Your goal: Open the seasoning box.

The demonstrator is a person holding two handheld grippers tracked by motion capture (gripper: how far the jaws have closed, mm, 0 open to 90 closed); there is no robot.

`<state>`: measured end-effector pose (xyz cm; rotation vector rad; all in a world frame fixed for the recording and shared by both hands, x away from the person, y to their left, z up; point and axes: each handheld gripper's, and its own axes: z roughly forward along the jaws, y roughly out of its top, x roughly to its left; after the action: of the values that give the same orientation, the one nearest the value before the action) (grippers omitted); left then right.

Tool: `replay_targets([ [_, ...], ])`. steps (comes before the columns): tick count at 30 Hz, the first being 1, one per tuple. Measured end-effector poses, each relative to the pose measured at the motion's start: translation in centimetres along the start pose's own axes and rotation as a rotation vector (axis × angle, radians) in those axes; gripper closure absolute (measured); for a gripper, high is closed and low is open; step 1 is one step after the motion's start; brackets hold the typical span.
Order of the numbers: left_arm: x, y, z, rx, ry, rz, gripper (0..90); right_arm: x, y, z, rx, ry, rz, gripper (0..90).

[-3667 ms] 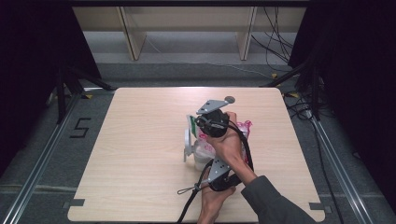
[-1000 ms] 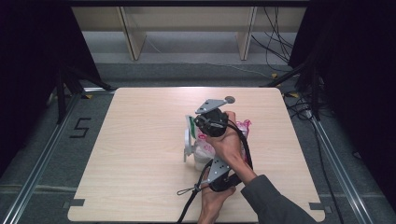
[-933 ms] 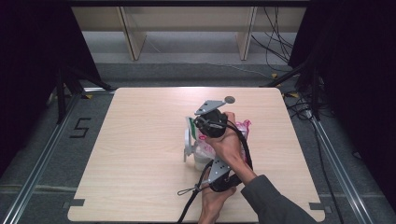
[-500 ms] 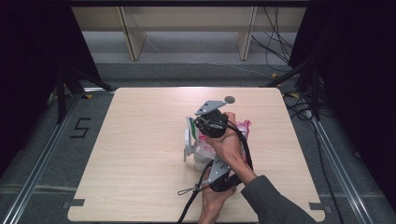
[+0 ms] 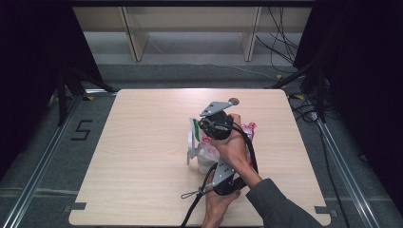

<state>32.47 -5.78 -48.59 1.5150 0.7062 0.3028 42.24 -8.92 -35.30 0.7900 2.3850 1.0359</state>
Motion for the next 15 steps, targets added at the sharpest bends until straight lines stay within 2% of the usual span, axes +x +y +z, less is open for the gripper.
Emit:
replay_targets([
  [1,0.1,-0.1,0.2,-0.022,-0.014,-0.002,73.4,0.0,0.0,0.0,-0.010,-0.001,0.010,89.9],
  [2,0.1,-0.1,0.1,0.008,0.009,0.004,73.5,-0.1,0.0,0.0,-0.026,-0.009,-0.010,89.9],
  [3,0.1,-0.2,0.1,0.010,0.008,0.007,73.4,0.0,0.0,-0.3,-0.004,-0.003,0.018,90.0],
  [4,0.1,-0.2,0.2,0.011,0.011,0.005,73.5,0.0,0.0,-0.3,-0.006,0.000,0.030,90.0],
  [6,0.1,-0.3,0.2,0.014,0.014,0.006,73.6,-0.2,-0.1,-0.5,-0.015,0.006,0.023,90.0],
  [8,0.1,-0.4,0.3,0.017,0.015,0.007,73.7,-0.2,-0.1,-0.6,-0.014,0.012,0.035,90.0],
  [10,0.2,-0.5,0.4,0.017,0.014,0.003,73.8,-0.4,-0.1,-0.8,-0.019,0.011,0.013,90.0],
  [13,0.2,-0.6,0.5,0.023,0.014,0.002,73.8,-0.5,-0.2,-1.2,-0.014,0.022,0.035,90.0],
  [15,0.1,-0.6,0.5,0.025,0.013,0.004,73.8,-0.6,-0.2,-1.2,-0.029,0.020,0.023,90.0],
])
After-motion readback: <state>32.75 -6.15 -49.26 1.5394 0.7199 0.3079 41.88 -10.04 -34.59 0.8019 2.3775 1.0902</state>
